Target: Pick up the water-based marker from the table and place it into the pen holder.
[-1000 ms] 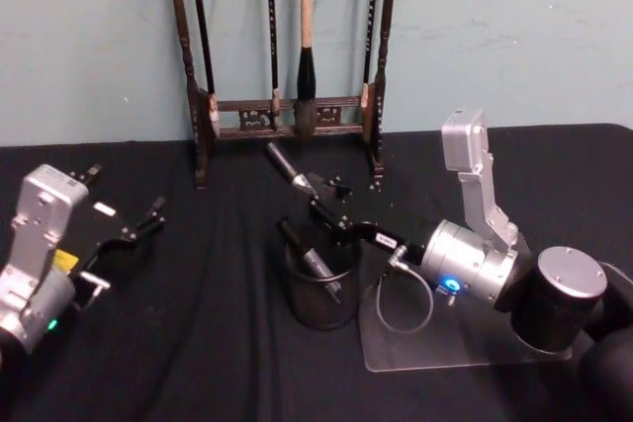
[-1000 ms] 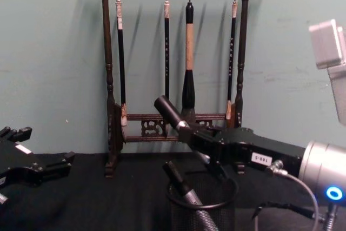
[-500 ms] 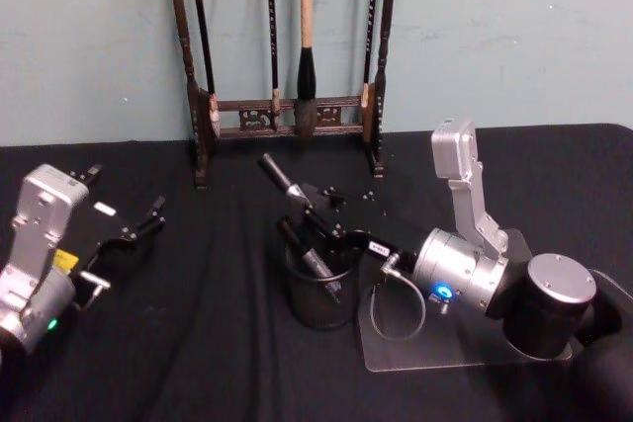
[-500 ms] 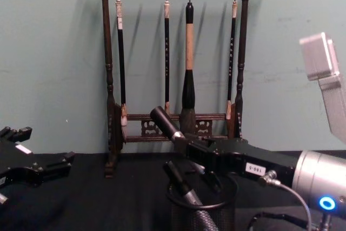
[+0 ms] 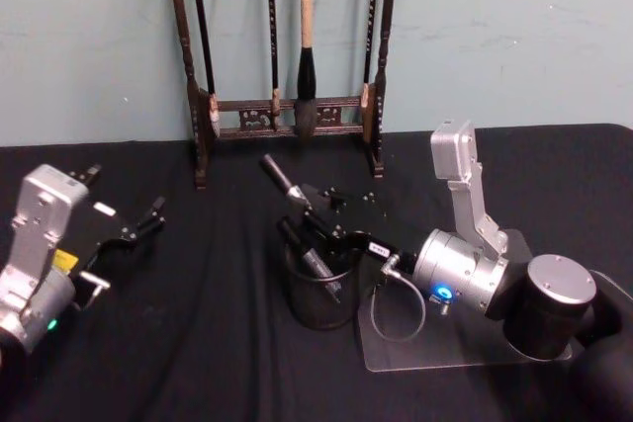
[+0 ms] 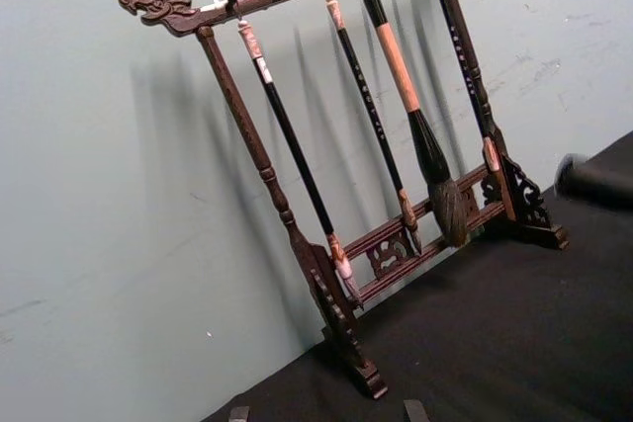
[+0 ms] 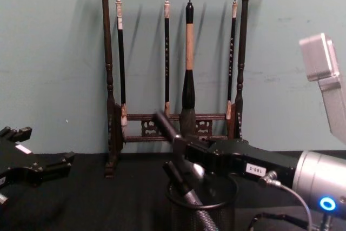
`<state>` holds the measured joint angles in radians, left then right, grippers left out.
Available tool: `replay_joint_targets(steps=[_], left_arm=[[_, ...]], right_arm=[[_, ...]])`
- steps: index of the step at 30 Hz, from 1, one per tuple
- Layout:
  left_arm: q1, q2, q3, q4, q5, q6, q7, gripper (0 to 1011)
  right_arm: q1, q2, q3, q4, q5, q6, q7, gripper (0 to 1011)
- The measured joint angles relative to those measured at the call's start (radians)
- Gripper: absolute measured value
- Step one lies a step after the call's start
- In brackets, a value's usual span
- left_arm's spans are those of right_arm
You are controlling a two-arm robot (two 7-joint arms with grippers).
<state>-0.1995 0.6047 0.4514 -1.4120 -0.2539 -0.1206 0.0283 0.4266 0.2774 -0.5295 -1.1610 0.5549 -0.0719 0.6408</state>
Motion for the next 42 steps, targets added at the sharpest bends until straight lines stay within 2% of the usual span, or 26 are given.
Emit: replay_joint_targets(steps=[2,3,4,9,11,12,23,27,36,42], left_arm=[[0.0,0.0,0.0,0.0,0.0,0.0,0.0,1009],[0.0,0.0,0.0,0.0,0.0,0.0,0.0,1009],[0.0,0.0,0.0,0.0,0.0,0.0,0.0,1009],[0.0,0.0,0.0,0.0,0.0,0.0,0.0,1009],[0.0,0.0,0.0,0.0,0.0,0.0,0.0,1009],[0.0,0.0,0.0,0.0,0.0,0.0,0.0,1009],[0.0,0.0,0.0,0.0,0.0,0.0,0.0,1009],[0.0,0.0,0.0,0.0,0.0,0.0,0.0,1009],[0.0,0.0,0.0,0.0,0.0,0.0,0.0,1009],[0.0,0.0,0.0,0.0,0.0,0.0,0.0,1009]], right_arm=[[0.0,0.0,0.0,0.0,0.0,0.0,0.0,260],[0.0,0.0,0.0,0.0,0.0,0.0,0.001,338],[0.0,0.0,0.001,0.0,0.0,0.0,0.001,338],[0.0,0.0,0.001,-0.001,0.0,0.0,0.001,512],[0.0,0.001,0.001,-0.001,0.0,0.0,0.002,548],[0.0,0.001,0.001,-0.001,0.0,0.0,0.002,616],[0.0,0.001,0.002,-0.001,0.0,0.0,0.003,945],[0.0,0.001,0.002,-0.001,0.0,0.0,0.003,1002],[0.0,0.001,0.006,0.001,0.013,-0.005,0.016,1002],[-0.006,0.01,0.017,-0.019,0.014,-0.014,0.001,1002]])
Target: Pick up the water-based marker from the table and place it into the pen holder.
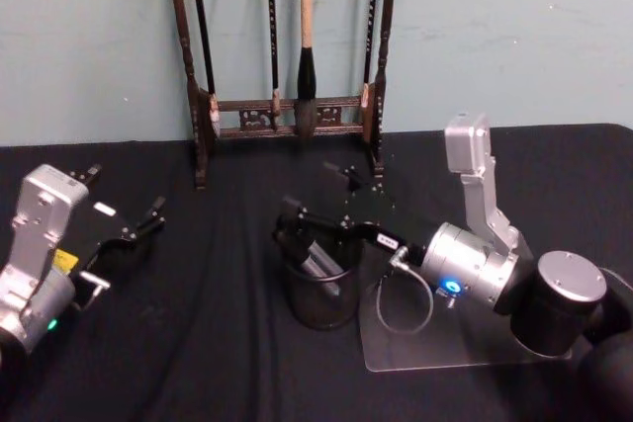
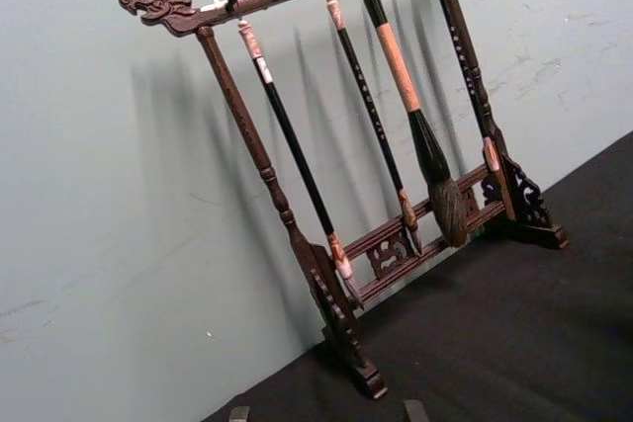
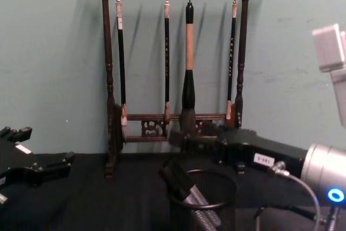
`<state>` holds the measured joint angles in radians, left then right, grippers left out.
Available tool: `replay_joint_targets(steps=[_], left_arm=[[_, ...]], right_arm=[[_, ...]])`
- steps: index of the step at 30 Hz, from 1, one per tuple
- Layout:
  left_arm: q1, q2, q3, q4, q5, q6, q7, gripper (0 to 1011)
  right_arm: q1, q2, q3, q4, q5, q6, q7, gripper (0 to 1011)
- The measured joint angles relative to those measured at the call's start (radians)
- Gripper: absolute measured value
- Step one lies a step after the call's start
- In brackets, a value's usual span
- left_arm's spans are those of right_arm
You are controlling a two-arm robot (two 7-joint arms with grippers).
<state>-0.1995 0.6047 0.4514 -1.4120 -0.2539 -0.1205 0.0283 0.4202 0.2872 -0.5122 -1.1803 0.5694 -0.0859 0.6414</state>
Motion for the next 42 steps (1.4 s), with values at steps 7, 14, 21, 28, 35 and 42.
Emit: replay_joint_targets(steps=[7,14,21,28,35,42], left_arm=[[0.0,0.0,0.0,0.0,0.0,0.0,0.0,1009],[0.0,0.0,0.0,0.0,0.0,0.0,0.0,1009],[0.0,0.0,0.0,0.0,0.0,0.0,0.0,1009],[0.0,0.0,0.0,0.0,0.0,0.0,0.0,1009],[0.0,0.0,0.0,0.0,0.0,0.0,0.0,1009],[0.0,0.0,0.0,0.0,0.0,0.0,0.0,1009]], right_arm=[[-0.026,0.027,0.036,-0.05,-0.01,-0.01,-0.059,1003],[-0.06,0.057,0.078,-0.098,-0.027,-0.016,-0.113,1002],[-0.109,0.087,0.132,-0.155,-0.041,-0.014,-0.17,1002],[-0.168,0.114,0.182,-0.202,-0.069,0.003,-0.23,1002],[-0.209,0.125,0.204,-0.223,-0.116,0.006,-0.274,1002],[-0.234,0.122,0.212,-0.225,-0.154,0.009,-0.294,1003]])
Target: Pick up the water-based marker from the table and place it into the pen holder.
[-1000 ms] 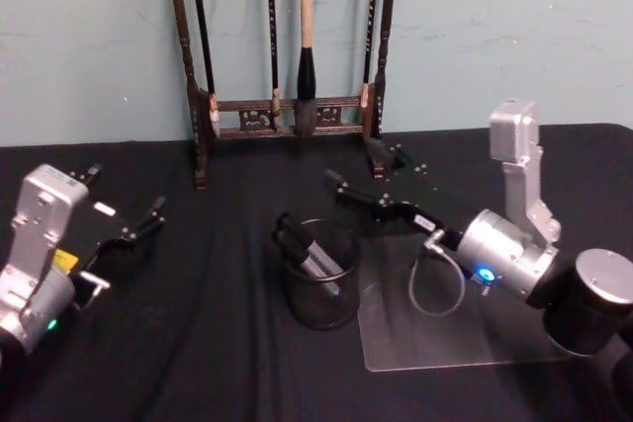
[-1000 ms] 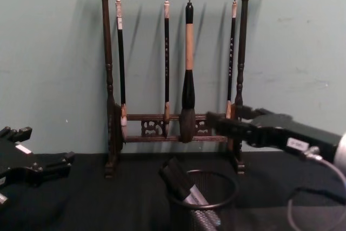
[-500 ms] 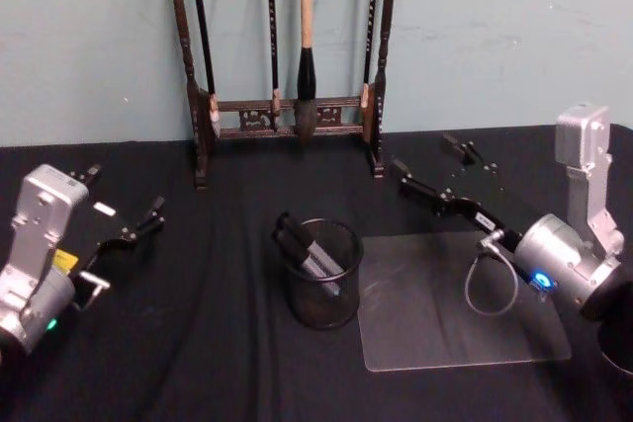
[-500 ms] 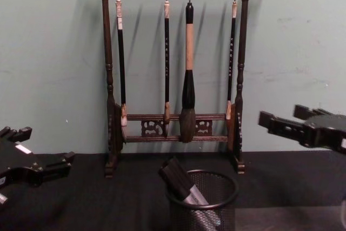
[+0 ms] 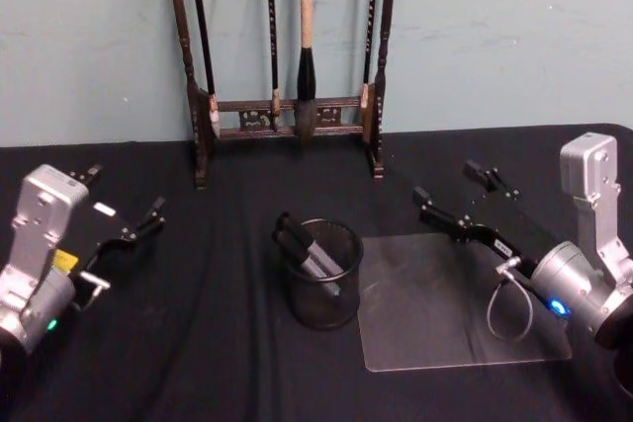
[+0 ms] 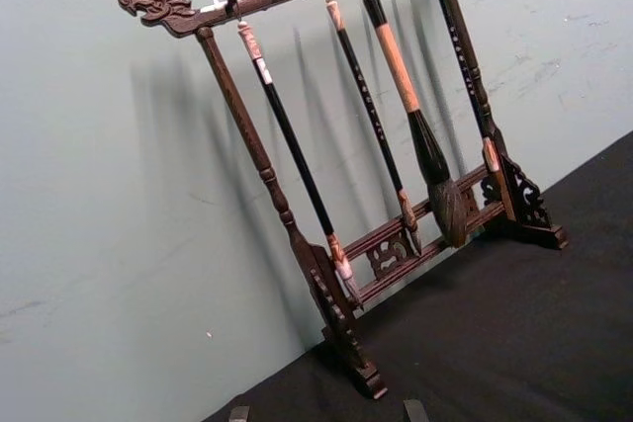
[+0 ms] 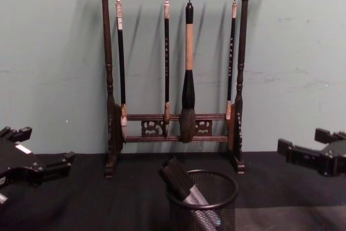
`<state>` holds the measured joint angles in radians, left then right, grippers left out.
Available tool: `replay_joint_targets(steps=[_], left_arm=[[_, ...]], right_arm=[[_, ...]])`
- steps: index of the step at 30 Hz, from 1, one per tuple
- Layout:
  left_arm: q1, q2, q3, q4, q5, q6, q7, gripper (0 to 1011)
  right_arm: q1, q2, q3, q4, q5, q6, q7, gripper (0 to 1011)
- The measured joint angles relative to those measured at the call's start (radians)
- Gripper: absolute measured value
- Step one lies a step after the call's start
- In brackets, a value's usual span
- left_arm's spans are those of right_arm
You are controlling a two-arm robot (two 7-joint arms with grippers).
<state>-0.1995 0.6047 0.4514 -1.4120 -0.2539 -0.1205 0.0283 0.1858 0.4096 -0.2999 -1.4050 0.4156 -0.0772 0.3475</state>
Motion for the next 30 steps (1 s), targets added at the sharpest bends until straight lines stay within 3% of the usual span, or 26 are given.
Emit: replay_joint_targets(steps=[18,30], left_arm=[[0.0,0.0,0.0,0.0,0.0,0.0,0.0,1009],[0.0,0.0,0.0,0.0,0.0,0.0,0.0,1009]], right_arm=[[-0.022,-0.029,0.022,0.032,-0.05,0.037,-0.001,1002],[-0.021,-0.029,0.022,0.033,-0.051,0.038,0.0,1002]])
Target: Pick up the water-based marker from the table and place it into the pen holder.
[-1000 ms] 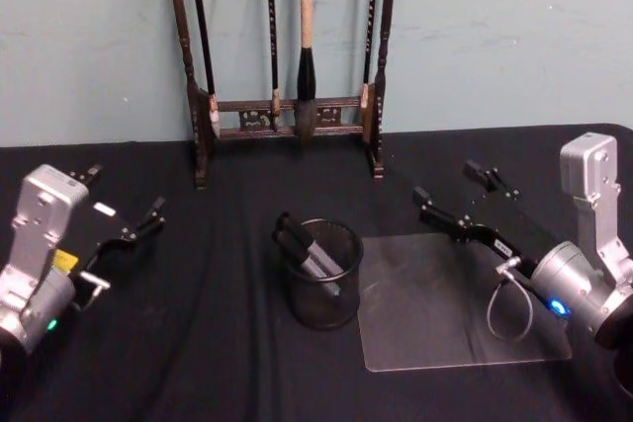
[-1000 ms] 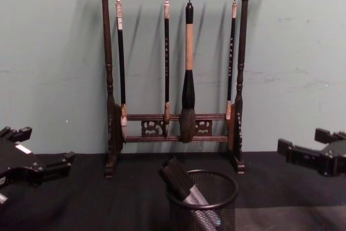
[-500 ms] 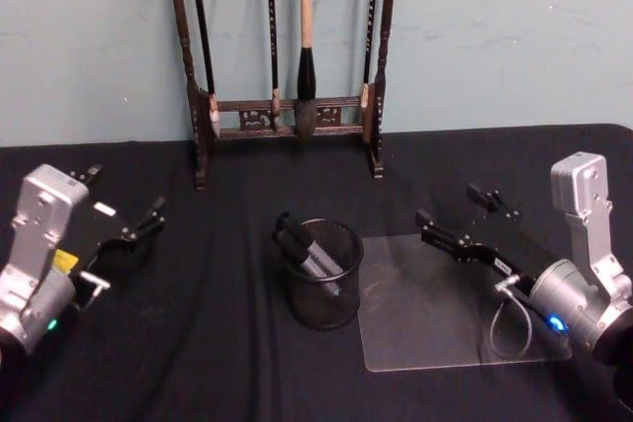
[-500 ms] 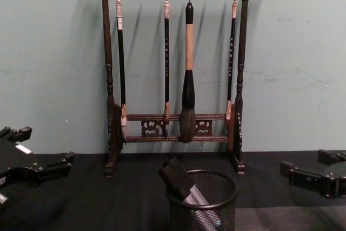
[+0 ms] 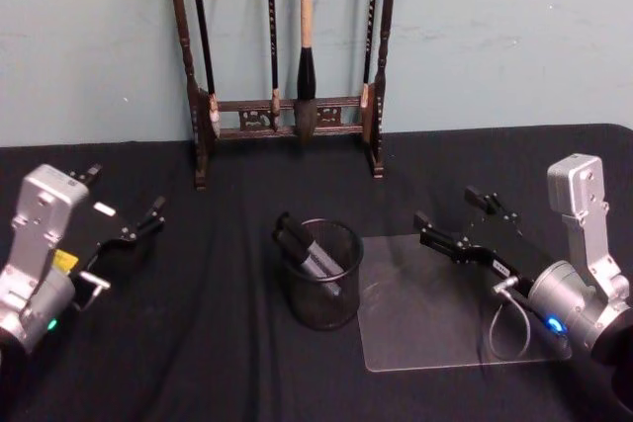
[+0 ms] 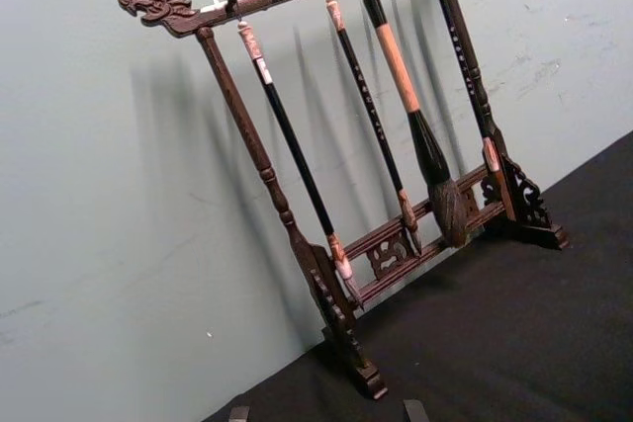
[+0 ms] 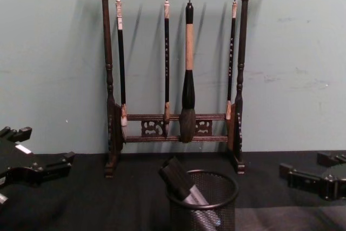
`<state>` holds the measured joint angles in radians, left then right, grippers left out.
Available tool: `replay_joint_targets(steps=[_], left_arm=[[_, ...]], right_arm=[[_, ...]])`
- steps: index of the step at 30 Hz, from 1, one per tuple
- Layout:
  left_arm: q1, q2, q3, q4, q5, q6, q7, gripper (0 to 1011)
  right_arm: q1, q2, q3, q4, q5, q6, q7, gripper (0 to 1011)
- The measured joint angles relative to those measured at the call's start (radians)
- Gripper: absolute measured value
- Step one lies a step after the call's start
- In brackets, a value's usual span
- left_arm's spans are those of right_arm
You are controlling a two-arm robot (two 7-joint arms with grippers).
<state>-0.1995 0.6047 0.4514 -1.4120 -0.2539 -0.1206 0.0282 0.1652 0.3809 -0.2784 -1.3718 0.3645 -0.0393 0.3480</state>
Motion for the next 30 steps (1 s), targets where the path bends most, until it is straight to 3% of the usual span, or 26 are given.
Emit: replay_joint_targets(steps=[30], left_arm=[[0.0,0.0,0.0,0.0,0.0,0.0,0.0,1009]], right_arm=[[0.0,0.001,-0.001,-0.002,0.003,-0.003,0.0,1002]])
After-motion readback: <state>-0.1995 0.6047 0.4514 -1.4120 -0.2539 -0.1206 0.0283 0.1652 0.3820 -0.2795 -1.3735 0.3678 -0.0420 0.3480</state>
